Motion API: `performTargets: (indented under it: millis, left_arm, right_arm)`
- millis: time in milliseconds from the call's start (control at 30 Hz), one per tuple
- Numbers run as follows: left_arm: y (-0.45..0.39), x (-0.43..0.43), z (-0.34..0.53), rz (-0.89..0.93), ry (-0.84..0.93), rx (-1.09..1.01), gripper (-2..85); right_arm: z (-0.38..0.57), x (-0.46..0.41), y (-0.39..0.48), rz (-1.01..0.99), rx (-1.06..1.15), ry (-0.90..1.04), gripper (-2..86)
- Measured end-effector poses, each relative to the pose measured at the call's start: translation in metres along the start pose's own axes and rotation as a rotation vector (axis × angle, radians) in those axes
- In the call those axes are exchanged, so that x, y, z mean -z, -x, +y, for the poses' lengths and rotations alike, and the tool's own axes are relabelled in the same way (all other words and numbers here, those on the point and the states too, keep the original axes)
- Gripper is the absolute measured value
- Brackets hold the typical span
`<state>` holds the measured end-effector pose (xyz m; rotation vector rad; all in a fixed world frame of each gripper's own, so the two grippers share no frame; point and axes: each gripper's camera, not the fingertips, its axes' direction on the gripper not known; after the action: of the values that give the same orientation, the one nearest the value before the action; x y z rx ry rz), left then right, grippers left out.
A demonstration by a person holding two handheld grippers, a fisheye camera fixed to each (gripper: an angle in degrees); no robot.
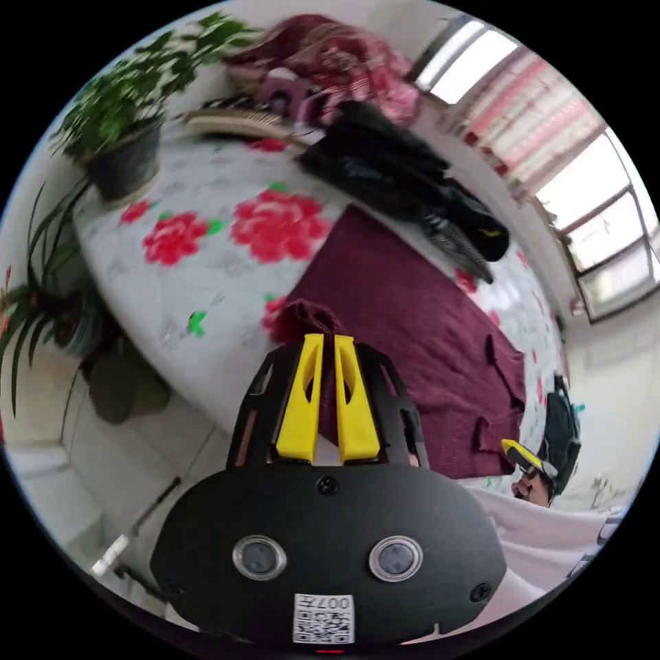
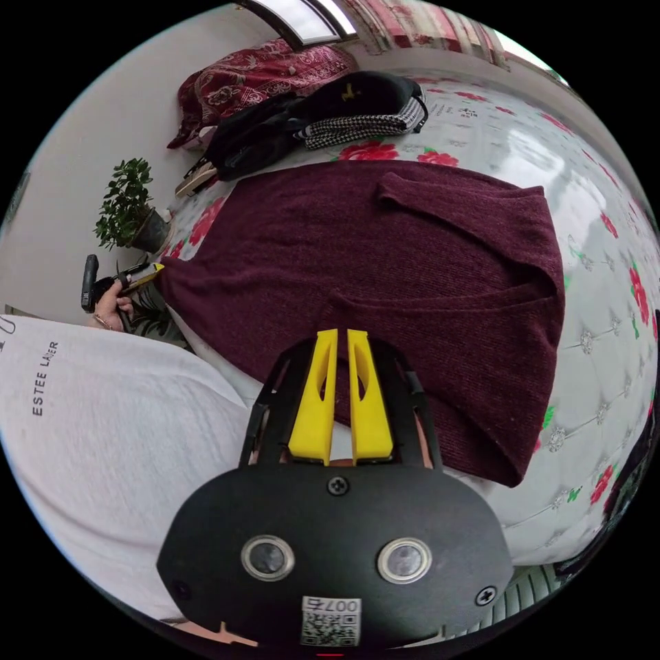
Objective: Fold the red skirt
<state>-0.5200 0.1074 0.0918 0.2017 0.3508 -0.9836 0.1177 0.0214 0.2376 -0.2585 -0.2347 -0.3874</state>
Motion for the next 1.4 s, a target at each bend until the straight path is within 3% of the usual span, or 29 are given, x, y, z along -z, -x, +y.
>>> performTargets:
  millis: [167, 367, 467, 600, 767, 1000, 1200, 1300, 1400]
  left_arm:
    - [-0.165, -0.027, -0.009, 0.292, 0.005, -0.444, 1.0]
    - [-0.36, -0.075, 0.103, 0.594, 0.111, -1.067, 1.6]
    - [-0.407, -0.128, 0.165, 0.696, 0.325, -1.186, 3.7]
    - [-0.395, -0.174, 0.201, 0.616, 0.487, -1.158, 7.8]
    - [-0.332, -0.179, 0.185, 0.529, 0.494, -1.079, 6.4]
    - [-0.25, -0.189, 0.182, 0.335, 0.513, -0.911, 5.7]
    - [-0.257, -0.215, 0.197, 0.297, 0.559, -0.853, 6.9]
    - [-0.261, -0.238, 0.201, 0.264, 0.626, -0.833, 7.2]
    - [-0.261, -0.238, 0.197, 0.243, 0.607, -0.844, 7.0]
  right_arm:
    - [0.006, 0.021, -0.018, 0.002, -0.049, -0.054, 0.6]
    - [0.032, 0.054, -0.05, -0.004, -0.175, -0.164, 0.5]
    - [0.054, 0.057, -0.074, -0.022, -0.279, -0.171, 0.7]
    - [0.086, 0.059, -0.104, -0.034, -0.409, -0.17, 1.4]
    - [0.11, 0.066, -0.126, -0.084, -0.454, -0.15, 3.6]
    - [0.09, 0.102, -0.116, 0.104, -0.196, -0.165, 6.5]
    - [0.014, 0.076, -0.104, 0.211, 0.009, -0.109, 8.2]
    - [-0.005, 0.038, -0.113, 0.221, -0.002, 0.075, 7.7]
    - [0.009, 0.06, -0.111, 0.188, 0.024, 0.037, 6.4]
